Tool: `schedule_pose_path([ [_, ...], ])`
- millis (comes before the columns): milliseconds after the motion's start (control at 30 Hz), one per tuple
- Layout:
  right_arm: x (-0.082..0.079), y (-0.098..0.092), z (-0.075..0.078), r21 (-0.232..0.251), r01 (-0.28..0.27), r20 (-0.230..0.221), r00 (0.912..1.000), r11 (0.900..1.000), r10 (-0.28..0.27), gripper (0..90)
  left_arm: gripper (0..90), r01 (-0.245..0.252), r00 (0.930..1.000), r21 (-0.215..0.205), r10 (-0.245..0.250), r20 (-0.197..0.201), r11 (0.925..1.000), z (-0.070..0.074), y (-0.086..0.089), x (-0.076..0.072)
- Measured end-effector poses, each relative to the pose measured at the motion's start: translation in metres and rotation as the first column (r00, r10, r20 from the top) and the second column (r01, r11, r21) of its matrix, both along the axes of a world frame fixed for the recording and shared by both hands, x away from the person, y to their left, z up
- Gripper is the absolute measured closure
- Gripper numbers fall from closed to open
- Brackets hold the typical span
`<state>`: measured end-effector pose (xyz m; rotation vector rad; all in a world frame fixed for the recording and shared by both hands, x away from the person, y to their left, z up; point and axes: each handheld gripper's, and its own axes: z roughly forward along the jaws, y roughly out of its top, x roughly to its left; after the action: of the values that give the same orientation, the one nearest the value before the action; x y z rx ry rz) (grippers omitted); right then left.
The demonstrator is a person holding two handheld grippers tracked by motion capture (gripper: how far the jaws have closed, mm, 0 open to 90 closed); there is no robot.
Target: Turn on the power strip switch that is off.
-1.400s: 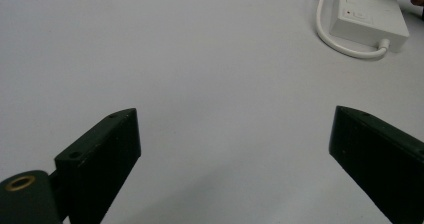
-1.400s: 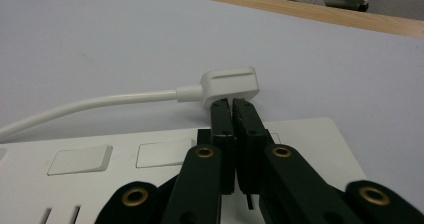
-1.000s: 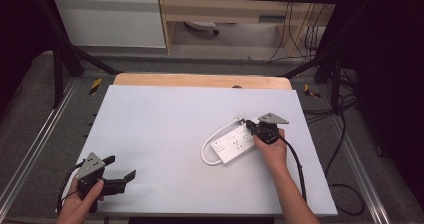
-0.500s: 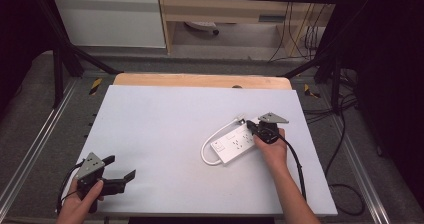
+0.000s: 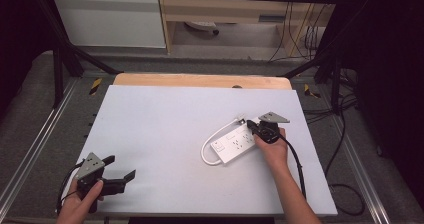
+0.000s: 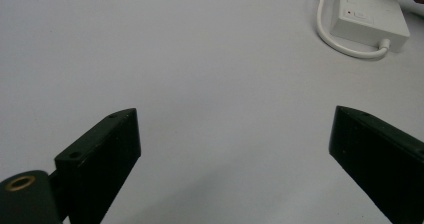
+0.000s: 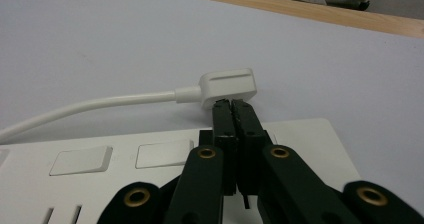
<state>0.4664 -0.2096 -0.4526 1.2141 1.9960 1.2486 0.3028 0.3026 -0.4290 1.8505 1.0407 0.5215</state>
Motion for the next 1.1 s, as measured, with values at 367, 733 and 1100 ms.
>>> schedule_pose_path([
  [367, -0.001, -0.001, 0.004, 0.008, -0.007, 0.008, 0.9999, 1.000, 0.007, 89.7, 6.4, -0.001, 1.0000, -0.001, 0.001, -0.001, 1.0000, 0.000, 0.000, 0.000],
  [733, -0.004, -0.003, 0.011, 0.039, -0.006, 0.026, 0.9996, 0.999, 0.005, 89.5, 6.4, -0.002, 1.0000, -0.002, 0.002, -0.003, 1.0000, 0.000, -0.001, 0.000],
  [1100, -0.012, -0.006, 0.028, 0.062, -0.024, 0.064, 0.9977, 0.998, 0.020, 89.2, 6.4, -0.001, 1.0000, 0.003, 0.001, -0.004, 1.0000, -0.001, -0.001, 0.001],
])
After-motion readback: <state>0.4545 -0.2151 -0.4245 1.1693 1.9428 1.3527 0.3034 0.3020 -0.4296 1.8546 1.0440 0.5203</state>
